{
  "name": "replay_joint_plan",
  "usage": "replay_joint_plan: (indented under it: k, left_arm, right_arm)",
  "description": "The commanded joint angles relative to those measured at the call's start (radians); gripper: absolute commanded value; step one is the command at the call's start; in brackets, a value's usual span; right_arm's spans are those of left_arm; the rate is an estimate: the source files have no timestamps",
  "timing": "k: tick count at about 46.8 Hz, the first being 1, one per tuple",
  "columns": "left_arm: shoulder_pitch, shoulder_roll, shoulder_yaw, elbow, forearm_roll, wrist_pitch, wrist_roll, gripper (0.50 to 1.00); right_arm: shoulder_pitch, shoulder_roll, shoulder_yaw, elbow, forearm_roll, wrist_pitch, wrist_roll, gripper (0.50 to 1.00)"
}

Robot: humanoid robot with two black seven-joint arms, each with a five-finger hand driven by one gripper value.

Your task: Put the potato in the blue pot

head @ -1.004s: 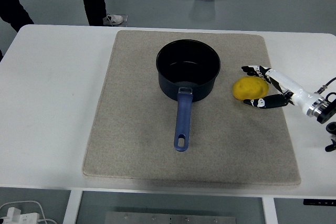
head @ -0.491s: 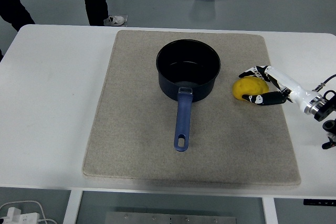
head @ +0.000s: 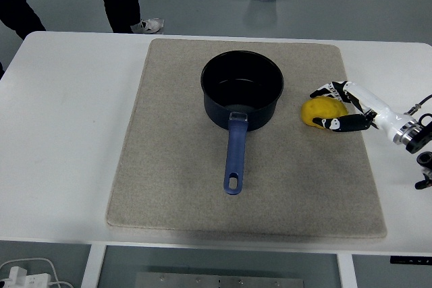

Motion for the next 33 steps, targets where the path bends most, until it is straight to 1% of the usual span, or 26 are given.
replay_joint_plan:
  k: [1,9,12,19,22,28,33]
  left_arm:
    - [0.000,0.000,0.000,0.000,0.000,0.001,0.000,0.996]
    - [0.000,0.000,0.000,0.000,0.000,-0.001,0.000,0.996]
    - [0.000,0.000,0.000,0.000,0.000,0.001,0.000,0.996]
    - [0.000,0.000,0.000,0.000,0.000,0.001,0.000,0.996]
    - [0.000,0.000,0.000,0.000,0.000,-0.001,0.000,0.996]
    - [0.000,0.000,0.000,-0.002,0.000,-0.001,0.000,0.996]
    - [0.000,0.000,0.000,-0.005,0.000,-0.001,0.000,0.996]
  right_arm:
    - [0.011,-0.006,0.006,0.006,0.004,0.000,0.001,0.500]
    - [0.077,-0.009,0.000,0.007,0.012,0.006,0.001,0.500]
    - [0.112,-0.009,-0.013,0.009,0.041,0.012,0.000,0.500]
    - [0.158,-0.004,-0.020,0.009,0.087,0.018,0.000,0.500]
    - [0.181,0.003,-0.048,0.009,0.089,0.028,0.000,0.500]
    - [0.227,0.014,-0.097,0.007,0.121,0.028,0.000,0.500]
    - [0.263,0.037,-0.123,0.001,0.141,0.028,0.000,0.500]
